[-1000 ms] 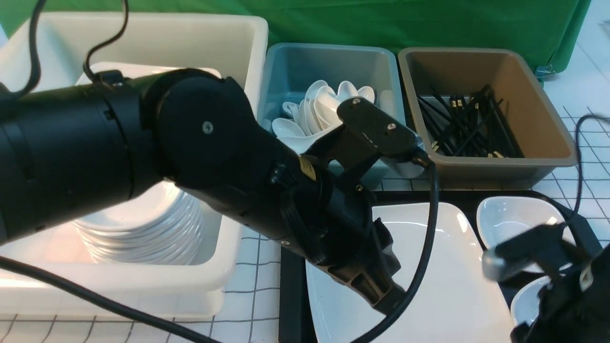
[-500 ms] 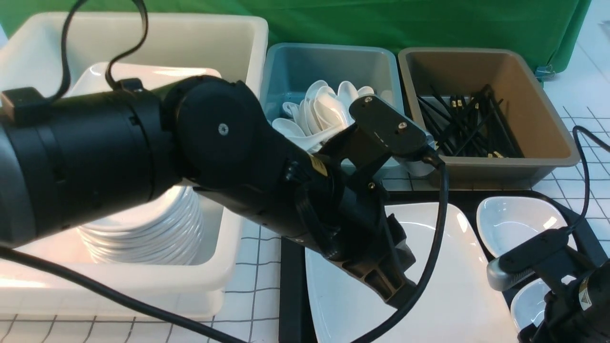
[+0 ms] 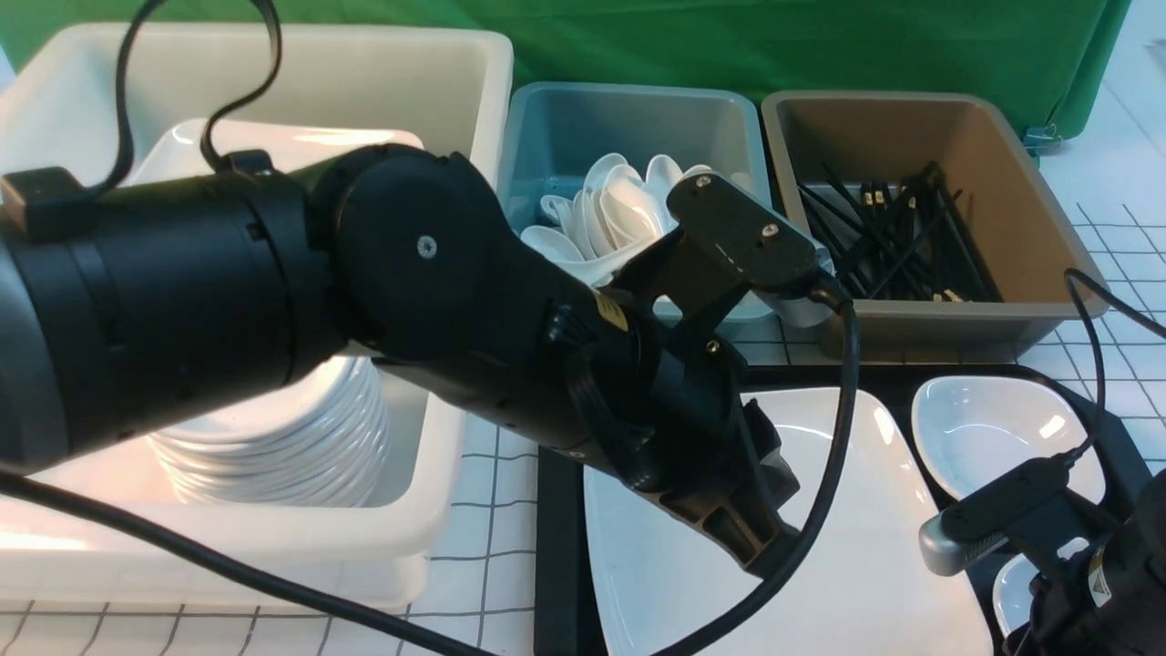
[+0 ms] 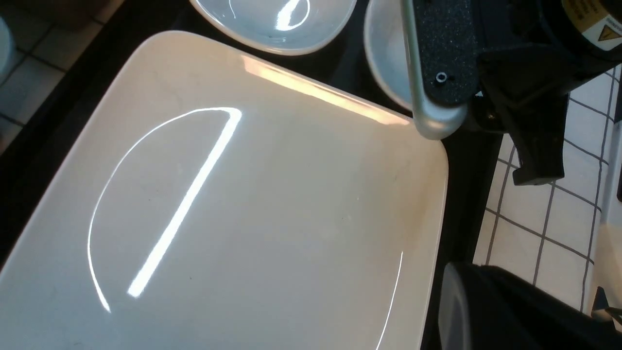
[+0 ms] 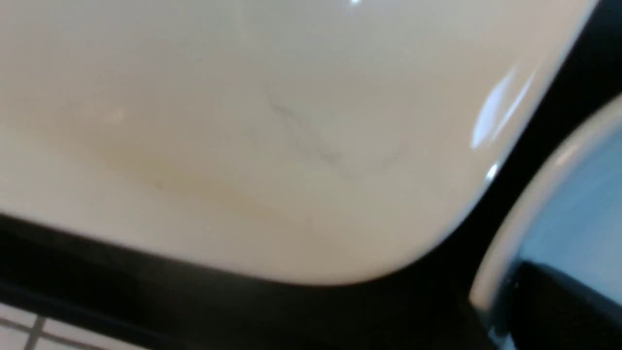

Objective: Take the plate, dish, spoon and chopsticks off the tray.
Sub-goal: Use the right arm to grab a small plate from the dinner plate, then use the right arm to put the small plate into the large storage box on the left

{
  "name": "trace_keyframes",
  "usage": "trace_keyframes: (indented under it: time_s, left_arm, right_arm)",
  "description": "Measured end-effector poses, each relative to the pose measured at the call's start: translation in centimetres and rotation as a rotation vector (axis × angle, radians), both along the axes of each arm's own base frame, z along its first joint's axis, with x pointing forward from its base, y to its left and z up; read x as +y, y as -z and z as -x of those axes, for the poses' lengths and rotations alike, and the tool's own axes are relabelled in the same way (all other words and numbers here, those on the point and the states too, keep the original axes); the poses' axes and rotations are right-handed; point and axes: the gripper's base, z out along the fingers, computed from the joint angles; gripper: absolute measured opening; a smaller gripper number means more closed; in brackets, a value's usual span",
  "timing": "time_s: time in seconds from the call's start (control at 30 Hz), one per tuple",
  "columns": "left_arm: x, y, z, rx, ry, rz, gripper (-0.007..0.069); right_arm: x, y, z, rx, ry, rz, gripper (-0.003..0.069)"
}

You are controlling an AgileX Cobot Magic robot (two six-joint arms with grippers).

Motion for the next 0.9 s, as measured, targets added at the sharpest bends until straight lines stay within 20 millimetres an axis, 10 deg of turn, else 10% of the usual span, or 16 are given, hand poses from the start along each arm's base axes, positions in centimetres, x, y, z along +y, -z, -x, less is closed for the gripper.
trace_keyframes:
  time_s: [0.3,0.9]
  left_arm:
    - [0.0,0.0,0.0,-0.001,0.000,0.000,0.0006]
    - [2.8,-3.3,-3.2,-0.062,-0.264,0.075,0.0006]
  right_arm:
    - [-0.2,-3.9,0.3,-0.052,0.011,-0.007,0.0105]
    - [0.6,-20.3,1.9,-0.428,-0.037,-0.330,0.0036]
